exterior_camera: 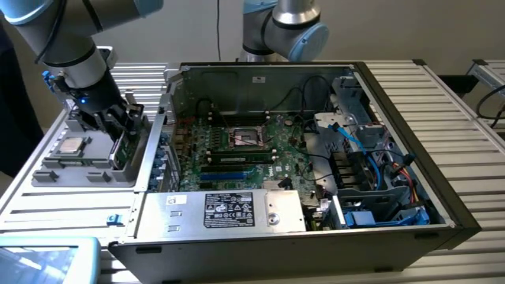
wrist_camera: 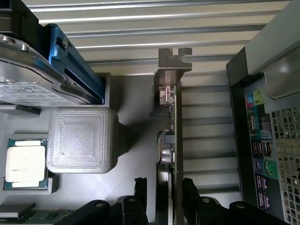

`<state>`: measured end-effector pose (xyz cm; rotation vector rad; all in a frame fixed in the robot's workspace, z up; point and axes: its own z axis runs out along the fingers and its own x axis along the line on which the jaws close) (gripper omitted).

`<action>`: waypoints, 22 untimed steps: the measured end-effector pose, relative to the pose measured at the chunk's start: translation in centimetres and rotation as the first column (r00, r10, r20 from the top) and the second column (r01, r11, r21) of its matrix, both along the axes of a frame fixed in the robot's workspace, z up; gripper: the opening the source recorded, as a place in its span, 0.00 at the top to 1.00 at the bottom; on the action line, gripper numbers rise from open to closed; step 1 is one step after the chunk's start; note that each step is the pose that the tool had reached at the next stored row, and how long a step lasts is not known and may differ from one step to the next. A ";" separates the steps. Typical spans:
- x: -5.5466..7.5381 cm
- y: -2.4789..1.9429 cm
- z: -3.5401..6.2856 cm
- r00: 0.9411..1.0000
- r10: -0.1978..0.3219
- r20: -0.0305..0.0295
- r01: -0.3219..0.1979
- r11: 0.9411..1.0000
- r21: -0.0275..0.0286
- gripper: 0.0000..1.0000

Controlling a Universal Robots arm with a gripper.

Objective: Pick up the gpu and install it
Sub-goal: 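Pick up the gpu and move the gpu toward the slot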

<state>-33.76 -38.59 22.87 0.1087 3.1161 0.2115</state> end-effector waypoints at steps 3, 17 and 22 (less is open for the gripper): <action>0.0 -0.01 -0.13 1.000 0.000 0.000 0.000 1.000 0.000 0.56; 0.1 0.16 -0.76 1.000 0.000 -0.001 0.000 1.000 -0.010 0.56; 0.2 0.35 -0.89 1.000 0.000 -0.001 0.000 1.000 -0.011 0.56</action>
